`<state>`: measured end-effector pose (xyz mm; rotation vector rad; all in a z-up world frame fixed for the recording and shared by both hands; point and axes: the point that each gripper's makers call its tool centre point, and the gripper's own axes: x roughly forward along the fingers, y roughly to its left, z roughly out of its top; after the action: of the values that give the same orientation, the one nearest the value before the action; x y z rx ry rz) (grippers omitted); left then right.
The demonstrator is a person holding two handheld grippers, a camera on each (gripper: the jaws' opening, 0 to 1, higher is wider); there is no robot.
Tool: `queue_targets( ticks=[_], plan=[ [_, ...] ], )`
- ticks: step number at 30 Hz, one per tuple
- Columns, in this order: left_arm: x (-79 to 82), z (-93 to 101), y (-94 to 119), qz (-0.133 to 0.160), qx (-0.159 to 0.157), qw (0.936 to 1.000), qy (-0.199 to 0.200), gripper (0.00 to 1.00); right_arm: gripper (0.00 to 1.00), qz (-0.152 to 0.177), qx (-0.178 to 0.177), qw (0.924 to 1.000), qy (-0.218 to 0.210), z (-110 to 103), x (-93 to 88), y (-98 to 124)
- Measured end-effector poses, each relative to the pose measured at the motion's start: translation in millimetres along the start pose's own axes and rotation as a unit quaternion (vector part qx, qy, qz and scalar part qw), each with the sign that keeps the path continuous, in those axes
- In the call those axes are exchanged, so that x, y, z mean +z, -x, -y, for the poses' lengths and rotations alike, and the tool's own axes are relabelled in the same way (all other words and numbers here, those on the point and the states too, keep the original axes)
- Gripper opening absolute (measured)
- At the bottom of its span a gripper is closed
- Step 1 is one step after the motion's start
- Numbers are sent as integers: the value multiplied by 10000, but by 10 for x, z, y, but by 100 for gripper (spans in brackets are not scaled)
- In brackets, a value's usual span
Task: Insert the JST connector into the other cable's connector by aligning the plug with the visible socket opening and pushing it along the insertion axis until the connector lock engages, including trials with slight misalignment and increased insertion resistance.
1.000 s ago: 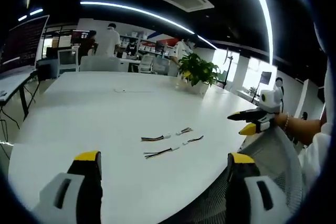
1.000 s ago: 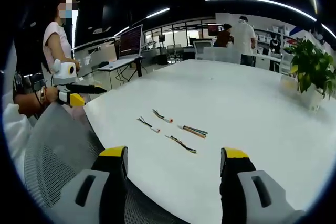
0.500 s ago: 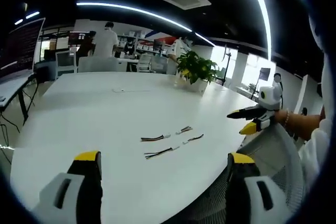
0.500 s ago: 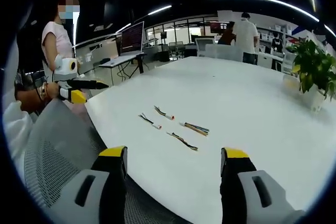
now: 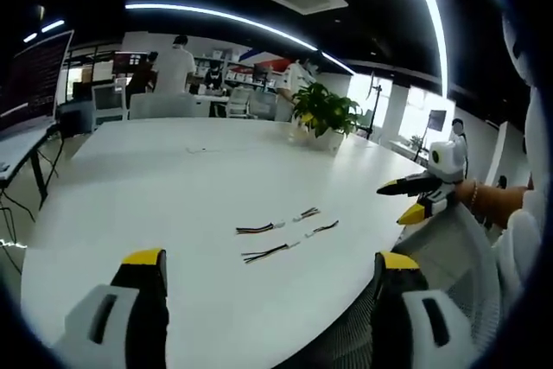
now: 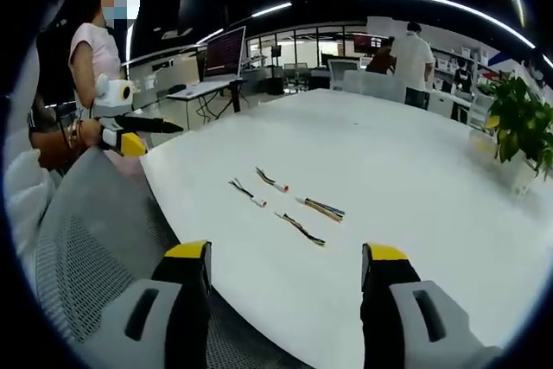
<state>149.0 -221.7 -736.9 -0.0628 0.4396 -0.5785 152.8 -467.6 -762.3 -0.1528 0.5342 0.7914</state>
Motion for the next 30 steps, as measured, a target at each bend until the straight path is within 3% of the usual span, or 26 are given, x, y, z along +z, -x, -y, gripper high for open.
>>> queue_targets(
  ticks=[16, 30],
  plan=[
    [42, -35, -87, -128, -67, 9996, -243, 99, 68, -102, 65, 9998, 136, 42, -3, -48],
    [144, -104, -193, -152, -121, 9991, -365, 99, 68, -88, 81, 9994, 322, 149, 136, -129]
  ],
)
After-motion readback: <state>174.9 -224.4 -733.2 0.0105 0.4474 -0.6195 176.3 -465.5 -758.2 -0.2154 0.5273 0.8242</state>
